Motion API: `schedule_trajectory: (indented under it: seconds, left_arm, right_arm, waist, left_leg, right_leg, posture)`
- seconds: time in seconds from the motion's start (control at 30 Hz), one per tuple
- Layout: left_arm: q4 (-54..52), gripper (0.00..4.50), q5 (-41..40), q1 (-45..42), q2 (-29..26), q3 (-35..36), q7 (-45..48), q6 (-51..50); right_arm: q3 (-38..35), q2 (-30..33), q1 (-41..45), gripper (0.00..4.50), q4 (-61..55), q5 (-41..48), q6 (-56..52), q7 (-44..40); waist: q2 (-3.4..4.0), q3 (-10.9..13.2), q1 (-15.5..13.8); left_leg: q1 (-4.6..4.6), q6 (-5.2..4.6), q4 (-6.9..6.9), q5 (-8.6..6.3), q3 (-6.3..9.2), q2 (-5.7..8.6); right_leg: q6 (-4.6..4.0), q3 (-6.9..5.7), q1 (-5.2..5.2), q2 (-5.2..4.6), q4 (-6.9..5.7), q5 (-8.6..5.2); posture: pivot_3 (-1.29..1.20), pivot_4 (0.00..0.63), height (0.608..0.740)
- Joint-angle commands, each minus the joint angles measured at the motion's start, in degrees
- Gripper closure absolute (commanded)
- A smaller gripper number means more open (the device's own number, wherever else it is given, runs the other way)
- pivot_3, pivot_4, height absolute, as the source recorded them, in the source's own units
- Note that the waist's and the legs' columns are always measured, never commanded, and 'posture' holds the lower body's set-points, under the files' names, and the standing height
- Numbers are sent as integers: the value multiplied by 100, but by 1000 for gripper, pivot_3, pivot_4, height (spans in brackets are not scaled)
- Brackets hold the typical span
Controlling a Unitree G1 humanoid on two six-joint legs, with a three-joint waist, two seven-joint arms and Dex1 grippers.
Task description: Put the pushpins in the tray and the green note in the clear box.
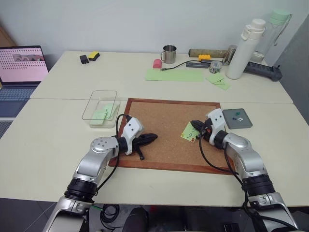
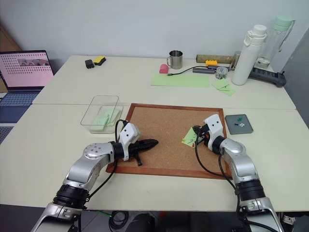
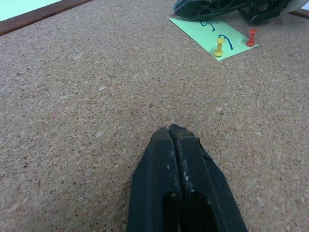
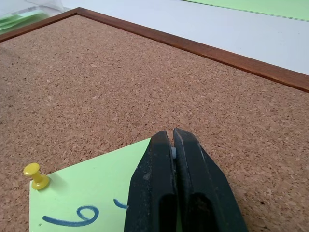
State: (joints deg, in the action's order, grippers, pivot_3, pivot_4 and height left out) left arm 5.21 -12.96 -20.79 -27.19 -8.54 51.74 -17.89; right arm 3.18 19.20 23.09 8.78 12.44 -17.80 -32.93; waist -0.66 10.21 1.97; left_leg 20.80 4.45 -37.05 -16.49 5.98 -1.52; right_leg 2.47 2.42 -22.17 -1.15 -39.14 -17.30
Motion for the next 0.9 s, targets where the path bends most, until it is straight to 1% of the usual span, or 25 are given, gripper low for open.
schedule_trajectory:
  seconds: [0.03, 0.23, 0.43, 0.73, 0.8, 0.9]
  left_arm:
    - [65, 4500, 132, 145, -55, -102, 10, -41]
    - [59, 4500, 136, 175, -49, -125, 23, -44]
    - [77, 4500, 108, 151, -17, -118, 11, -69]
    - [-73, 4500, 77, 268, 3, -144, -17, -167]
    - [-100, 4500, 72, 292, 12, -145, -28, -188]
    - [-170, 4500, 62, 337, 20, -139, -62, -226]
  right_arm:
    - [-315, -107, -56, 4488, -661, 427, 101, -117]
    - [-386, -94, -286, 4488, -1069, 633, -39, -174]
    - [-671, -202, -318, 4488, -1291, 985, -208, -24]
    - [-942, 75, -236, 4488, -1485, 1131, -419, -15]
    - [-1097, 107, -177, 4488, -1481, 1205, -512, 95]
    - [-1392, 235, -66, 4488, -1224, 951, -518, 596]
  waist:
    - [0, 0, -1]
    - [1, 1, -1]
    - [3, 0, 3]
    - [3, 0, -2]
    - [4, -1, -2]
    - [4, -1, 1]
  left_leg:
    - [1, 0, 0, 0, 0, 0]
    - [2, 0, 1, 0, -1, 0]
    - [0, 0, 0, 0, -1, 0]
    - [0, 0, 1, 0, -1, 0]
    - [0, 0, 2, 0, -1, 0]
    - [0, -1, 2, 0, -2, 0]
  right_leg:
    - [0, 0, -1, 0, 1, 0]
    - [0, 1, -3, 0, 2, 0]
    - [0, 2, 0, 0, 0, 0]
    - [0, 1, 0, 0, 1, 0]
    - [0, 1, -1, 0, 2, 0]
    - [0, 3, -1, 0, 2, 0]
  posture:
    - [0, 150, 740]
    - [0, 150, 740]
    - [0, 150, 740]
    - [0, 150, 740]
    - [0, 150, 740]
    - [0, 150, 740]
